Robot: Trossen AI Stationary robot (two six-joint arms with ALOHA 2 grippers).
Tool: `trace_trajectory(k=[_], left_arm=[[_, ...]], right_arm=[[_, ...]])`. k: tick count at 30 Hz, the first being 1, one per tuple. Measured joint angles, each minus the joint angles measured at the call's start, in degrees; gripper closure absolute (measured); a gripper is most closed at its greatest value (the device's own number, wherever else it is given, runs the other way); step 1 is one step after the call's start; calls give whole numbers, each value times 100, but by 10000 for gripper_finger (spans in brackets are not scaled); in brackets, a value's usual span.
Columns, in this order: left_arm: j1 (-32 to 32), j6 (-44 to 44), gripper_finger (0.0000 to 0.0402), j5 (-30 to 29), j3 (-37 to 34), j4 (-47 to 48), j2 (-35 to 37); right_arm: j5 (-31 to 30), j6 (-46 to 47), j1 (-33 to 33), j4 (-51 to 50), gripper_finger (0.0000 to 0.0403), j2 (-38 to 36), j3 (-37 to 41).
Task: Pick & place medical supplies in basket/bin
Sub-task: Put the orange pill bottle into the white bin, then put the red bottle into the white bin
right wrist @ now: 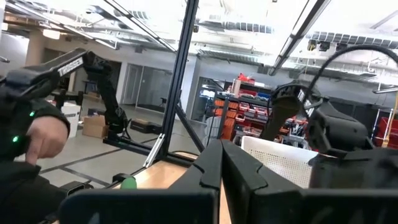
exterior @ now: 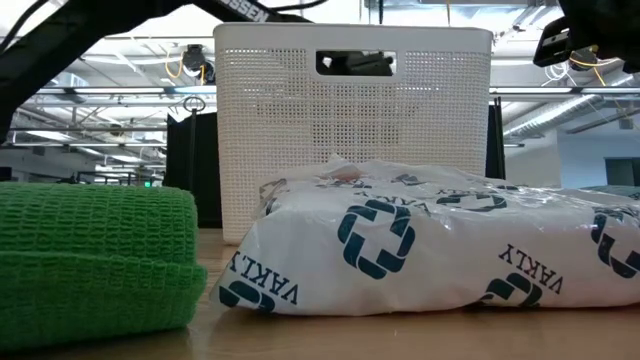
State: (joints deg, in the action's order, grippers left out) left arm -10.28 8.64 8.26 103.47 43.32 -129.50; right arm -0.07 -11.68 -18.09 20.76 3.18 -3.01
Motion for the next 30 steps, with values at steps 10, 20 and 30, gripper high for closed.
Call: trace_trajectory(k=[10,20,30], left_arm=[[94,116,252,81,16,-13,-106],[122,44,162,15,-8,133,-19],[291,522,36,-428,622,496,824]], right_arm=[[-1,-81,0,-1,403,0,0],[8,177,0,-42,403,0,0],[13,179,0,-105,403,66,0]])
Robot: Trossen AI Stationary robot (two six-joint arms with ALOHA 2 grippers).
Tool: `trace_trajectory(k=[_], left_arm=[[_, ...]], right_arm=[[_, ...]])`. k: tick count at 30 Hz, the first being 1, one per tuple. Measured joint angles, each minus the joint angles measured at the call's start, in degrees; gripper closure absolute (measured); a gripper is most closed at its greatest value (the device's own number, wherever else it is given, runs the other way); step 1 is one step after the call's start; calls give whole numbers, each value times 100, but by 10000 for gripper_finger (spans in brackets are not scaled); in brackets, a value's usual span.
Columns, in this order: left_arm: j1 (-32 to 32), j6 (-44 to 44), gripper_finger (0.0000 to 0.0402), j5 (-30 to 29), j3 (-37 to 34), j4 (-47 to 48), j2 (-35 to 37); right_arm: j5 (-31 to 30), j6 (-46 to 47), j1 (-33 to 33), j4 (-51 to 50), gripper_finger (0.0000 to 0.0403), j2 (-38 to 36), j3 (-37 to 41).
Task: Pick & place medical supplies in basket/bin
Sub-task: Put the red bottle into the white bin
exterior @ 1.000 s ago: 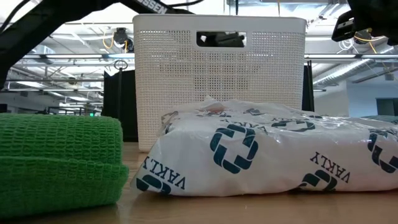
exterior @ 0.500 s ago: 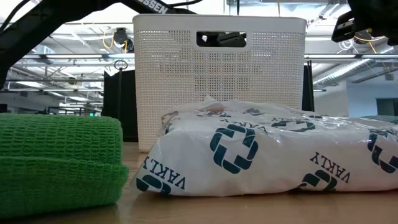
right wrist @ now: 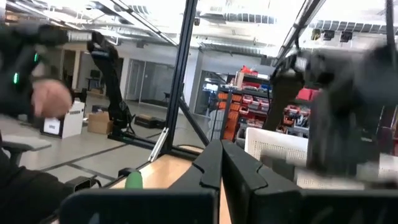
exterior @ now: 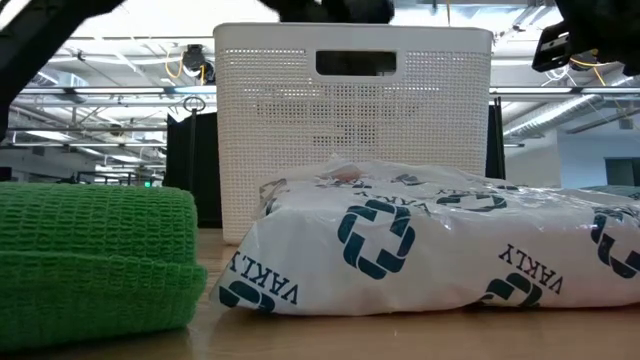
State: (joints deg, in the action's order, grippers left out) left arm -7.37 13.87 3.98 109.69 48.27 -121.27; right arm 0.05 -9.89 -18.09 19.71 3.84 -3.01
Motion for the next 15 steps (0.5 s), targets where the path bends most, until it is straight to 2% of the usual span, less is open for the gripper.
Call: trace_trajectory(k=[4,7,12,15], left_arm=[[136,-70,38,-216,485,643,799],[336,85,72,-308,466,1480,1545],[973,114,185,-521,-301,1679,3106],[1316,-205,267,-703,-1453,843,4273]], right_arm=[[-2,0,0,15,403,0,0],[-14,-21,0,17,403,-1,0],[-39,-4,0,14,403,-2,0],[-43,-40,-2,-7,403,0,0]])
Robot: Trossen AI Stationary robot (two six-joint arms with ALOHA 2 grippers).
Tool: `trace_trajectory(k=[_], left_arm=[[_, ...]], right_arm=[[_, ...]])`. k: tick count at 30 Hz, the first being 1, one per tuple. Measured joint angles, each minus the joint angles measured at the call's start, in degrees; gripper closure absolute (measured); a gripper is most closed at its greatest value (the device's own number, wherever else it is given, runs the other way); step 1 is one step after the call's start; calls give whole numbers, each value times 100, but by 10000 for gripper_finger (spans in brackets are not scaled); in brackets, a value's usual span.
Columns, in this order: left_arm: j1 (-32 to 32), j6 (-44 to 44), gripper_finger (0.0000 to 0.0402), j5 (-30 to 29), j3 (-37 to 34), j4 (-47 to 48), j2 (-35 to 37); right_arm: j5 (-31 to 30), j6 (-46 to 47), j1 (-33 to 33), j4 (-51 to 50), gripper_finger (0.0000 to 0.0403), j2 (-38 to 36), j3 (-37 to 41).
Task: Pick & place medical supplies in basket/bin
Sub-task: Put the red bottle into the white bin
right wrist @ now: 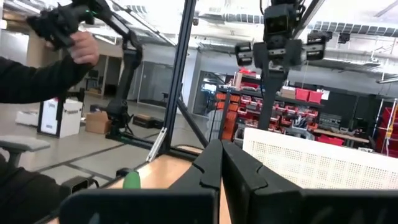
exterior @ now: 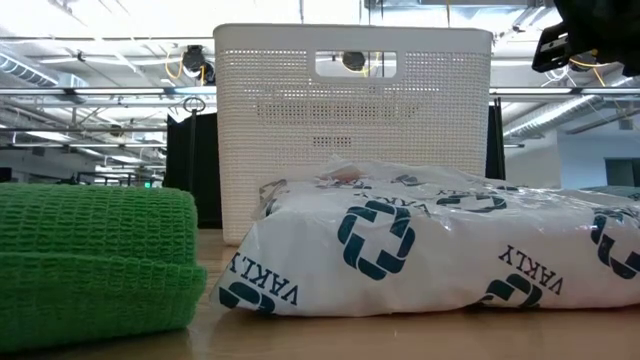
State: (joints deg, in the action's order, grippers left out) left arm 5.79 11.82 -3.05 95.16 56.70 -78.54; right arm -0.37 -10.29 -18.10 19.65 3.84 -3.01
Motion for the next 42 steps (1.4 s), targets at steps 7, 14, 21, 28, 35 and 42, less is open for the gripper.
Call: trace_trajectory(k=[7,14,21,28,35,42], left_arm=[[905,97,392,-85,-3880,-4079,2557],[637,295,397,-590,-7065,-6767,3970],[21,-665,399,-610,-8734,-8252,4227],[-237,-873,398,-447,-9384,-8554,4218],[-514,-856,395,-411,-9423,-8605,4213],[-583,-795,369,-606,-9423,-8671,4213]], right_arm=[[-751,167,0,104,403,0,0],[-864,-107,2,283,403,-2,2],[-853,-1118,2,277,403,-2,0],[-849,-1217,1,220,403,-2,0],[-1242,-1137,0,407,403,0,-1],[-1477,-1137,-5,-653,403,611,-1214]])
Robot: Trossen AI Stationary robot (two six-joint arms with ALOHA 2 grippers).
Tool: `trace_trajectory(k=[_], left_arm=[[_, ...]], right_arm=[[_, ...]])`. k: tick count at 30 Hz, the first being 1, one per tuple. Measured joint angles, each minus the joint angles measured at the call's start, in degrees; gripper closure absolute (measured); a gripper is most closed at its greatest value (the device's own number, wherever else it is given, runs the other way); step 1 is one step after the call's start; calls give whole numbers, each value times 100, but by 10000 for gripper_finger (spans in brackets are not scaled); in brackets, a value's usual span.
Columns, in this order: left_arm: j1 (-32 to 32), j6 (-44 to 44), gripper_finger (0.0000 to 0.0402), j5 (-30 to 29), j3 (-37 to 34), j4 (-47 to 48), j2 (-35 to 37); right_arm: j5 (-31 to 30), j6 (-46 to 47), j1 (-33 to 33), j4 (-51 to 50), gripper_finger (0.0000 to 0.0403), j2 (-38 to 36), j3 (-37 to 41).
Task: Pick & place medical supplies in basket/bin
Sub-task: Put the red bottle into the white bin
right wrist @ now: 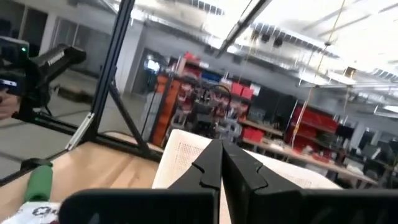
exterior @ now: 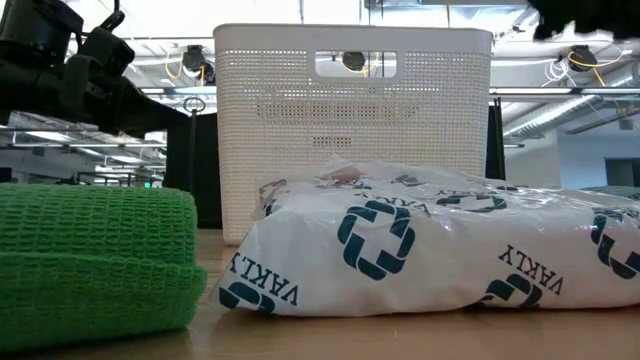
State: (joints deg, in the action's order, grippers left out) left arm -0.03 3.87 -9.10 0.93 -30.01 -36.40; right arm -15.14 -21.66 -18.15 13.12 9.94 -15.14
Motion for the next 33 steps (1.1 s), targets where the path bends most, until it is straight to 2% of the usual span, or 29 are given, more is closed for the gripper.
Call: trace_trajectory(k=[8,13,16,19,24,29,33], left_arm=[[0,-147,374,0,2,-51,4],[0,-141,390,0,2,-73,4],[0,-160,398,4,2,-71,4],[0,-316,394,4,2,-64,4],[0,-698,372,9,2,70,4],[0,-854,358,9,4,358,4],[0,-1065,357,5,4,408,4]], right_arm=[[10,566,-177,-1783,403,2785,-2419],[38,1177,-771,-2989,400,4540,-3730],[40,1879,-1178,-3251,383,5333,-4291],[198,2556,-1534,-3453,344,6047,-4597],[315,3235,-2080,-3267,250,6972,-4722],[313,3448,-2558,-2708,166,7921,-4720],[321,3434,-2805,-2394,122,8513,-4722]])
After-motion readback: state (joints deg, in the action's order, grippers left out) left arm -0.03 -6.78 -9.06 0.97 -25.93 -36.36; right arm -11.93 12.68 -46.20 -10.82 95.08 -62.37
